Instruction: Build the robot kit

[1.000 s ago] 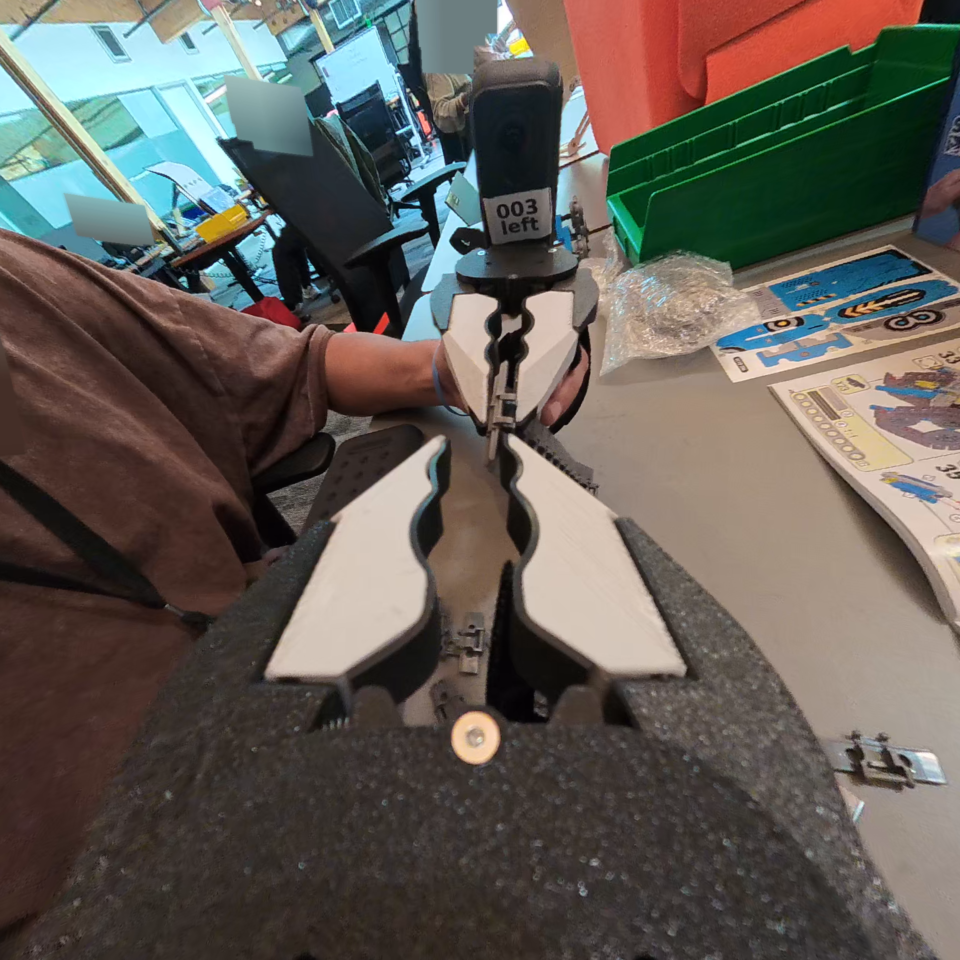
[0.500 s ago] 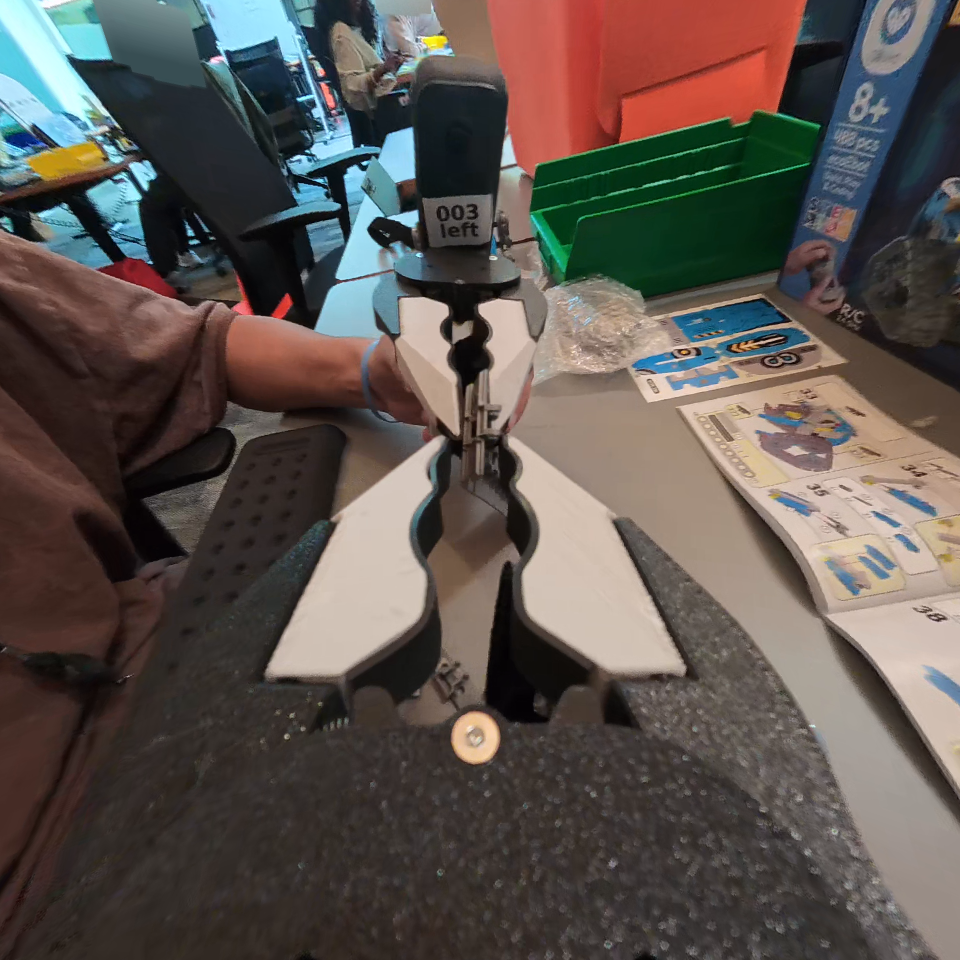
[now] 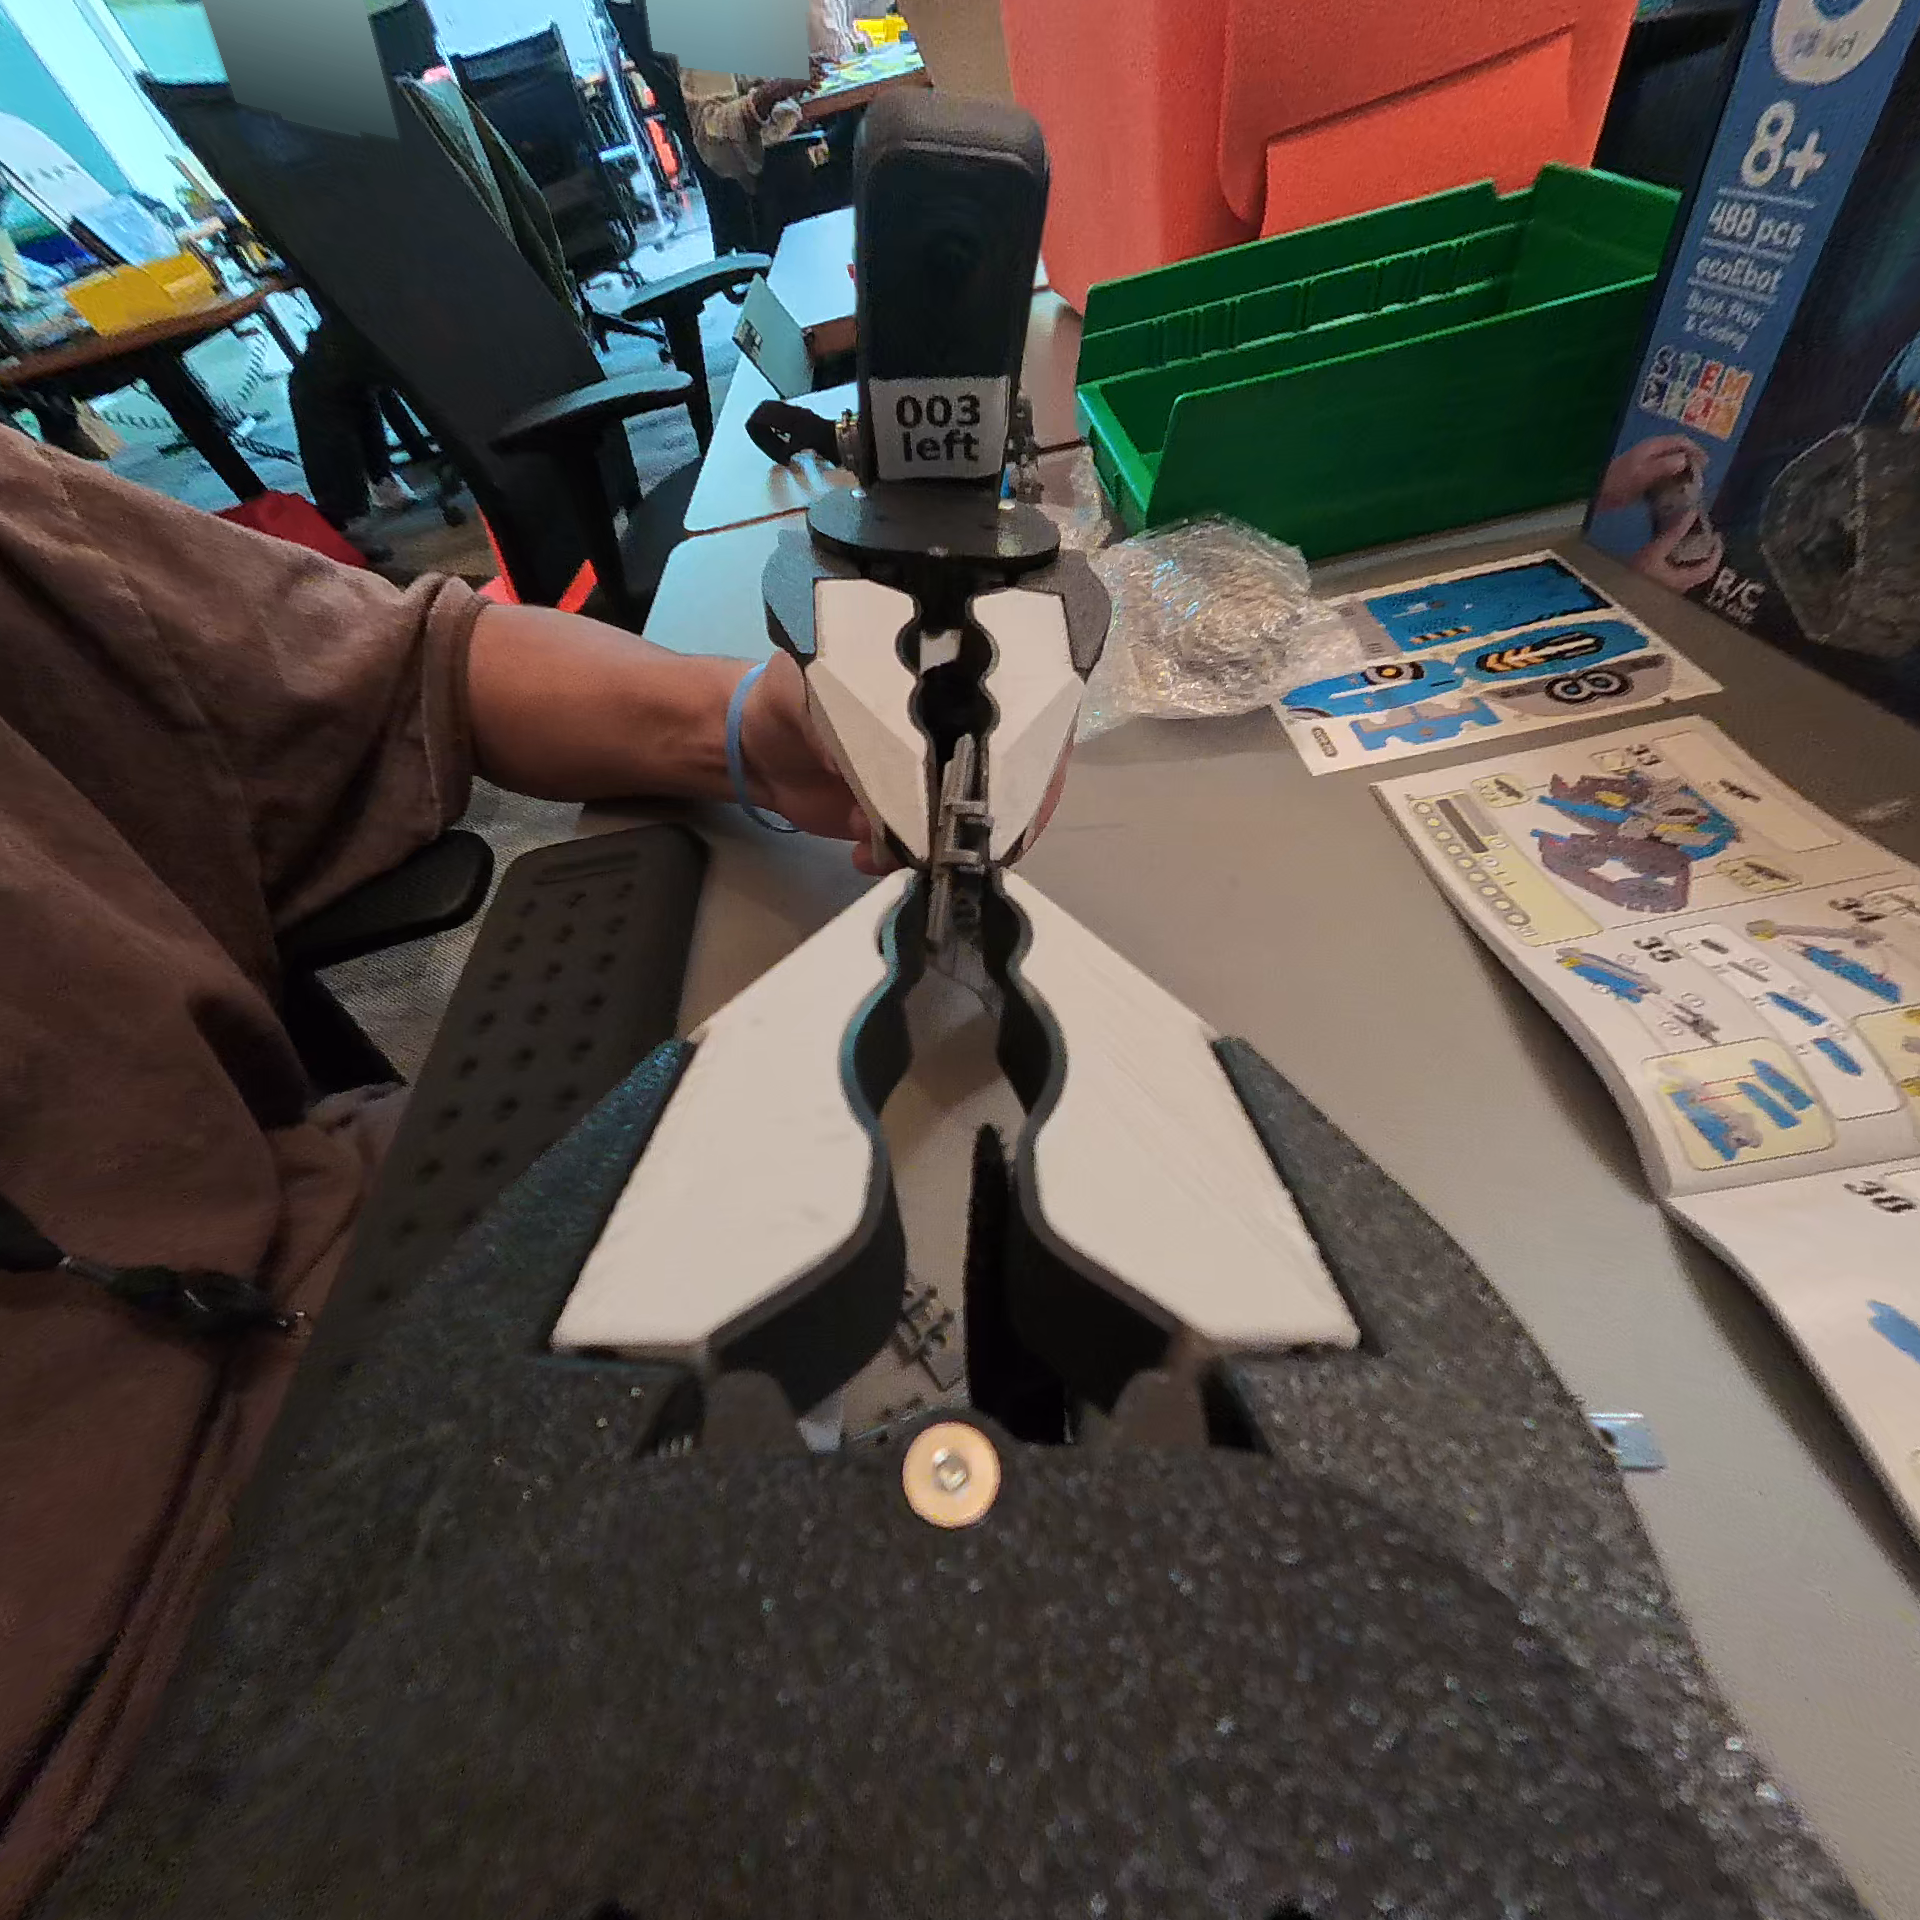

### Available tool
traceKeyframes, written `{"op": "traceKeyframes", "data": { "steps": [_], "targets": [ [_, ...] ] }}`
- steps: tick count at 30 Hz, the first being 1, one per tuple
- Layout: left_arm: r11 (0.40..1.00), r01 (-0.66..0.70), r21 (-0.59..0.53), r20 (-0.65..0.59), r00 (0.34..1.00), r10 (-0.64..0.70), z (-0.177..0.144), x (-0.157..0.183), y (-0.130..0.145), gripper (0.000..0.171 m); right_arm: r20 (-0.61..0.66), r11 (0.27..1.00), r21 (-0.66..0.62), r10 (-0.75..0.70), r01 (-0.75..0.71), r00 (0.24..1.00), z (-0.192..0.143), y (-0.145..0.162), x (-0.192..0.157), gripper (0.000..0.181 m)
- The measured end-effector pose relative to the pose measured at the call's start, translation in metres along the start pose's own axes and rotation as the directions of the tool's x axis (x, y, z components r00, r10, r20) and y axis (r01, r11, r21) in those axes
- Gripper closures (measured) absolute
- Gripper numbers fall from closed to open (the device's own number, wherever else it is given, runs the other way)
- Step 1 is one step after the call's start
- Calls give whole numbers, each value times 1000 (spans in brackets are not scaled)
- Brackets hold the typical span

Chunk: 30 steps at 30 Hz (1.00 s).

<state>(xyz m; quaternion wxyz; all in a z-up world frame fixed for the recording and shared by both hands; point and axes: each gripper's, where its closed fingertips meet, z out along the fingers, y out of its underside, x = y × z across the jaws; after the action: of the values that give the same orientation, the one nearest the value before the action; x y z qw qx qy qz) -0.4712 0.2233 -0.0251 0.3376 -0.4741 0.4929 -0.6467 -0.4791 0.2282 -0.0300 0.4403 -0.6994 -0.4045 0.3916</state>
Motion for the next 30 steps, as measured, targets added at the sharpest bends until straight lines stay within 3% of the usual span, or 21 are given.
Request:
{"op": "traceKeyframes", "data": {
  "steps": [9, 15, 18, 20, 24, 27, 30],
  "targets": [
    [991, 130, 21, -26, 991, -129, 3, -9, -1, 165, 38, 996, 22, 91, -91, 995, -2, 1, 10, 171],
    [998, 56, -15, -36, 998, -56, 0, -3, 1, 164, 100, 990, 24, 134, -137, 986, 0, 3, 4, 172],
    [994, 111, -9, 22, 994, -111, -1, -13, 0, 145, 128, 984, 35, 167, -173, 978, -2, 2, 5, 172],
    [992, 121, -25, -4, 993, -121, 0, -9, 3, 164, 105, 983, 25, 176, -179, 979, -1, 7, 9, 171],
    [998, 61, -33, 21, 998, -60, 2, -9, 3, 162, 116, 982, 27, 181, -185, 977, -2, 7, 8, 172],
    [998, 53, -42, 27, 998, -52, 2, -10, 4, 147, 137, 985, -2, 169, -170, 976, 1, 10, 2, 172],
    [999, 24, -47, -4, 1000, -25, 4, -3, 7, 162, 120, 988, -35, 155, -152, 981, 8, 16, 0, 172]
  ]
}}
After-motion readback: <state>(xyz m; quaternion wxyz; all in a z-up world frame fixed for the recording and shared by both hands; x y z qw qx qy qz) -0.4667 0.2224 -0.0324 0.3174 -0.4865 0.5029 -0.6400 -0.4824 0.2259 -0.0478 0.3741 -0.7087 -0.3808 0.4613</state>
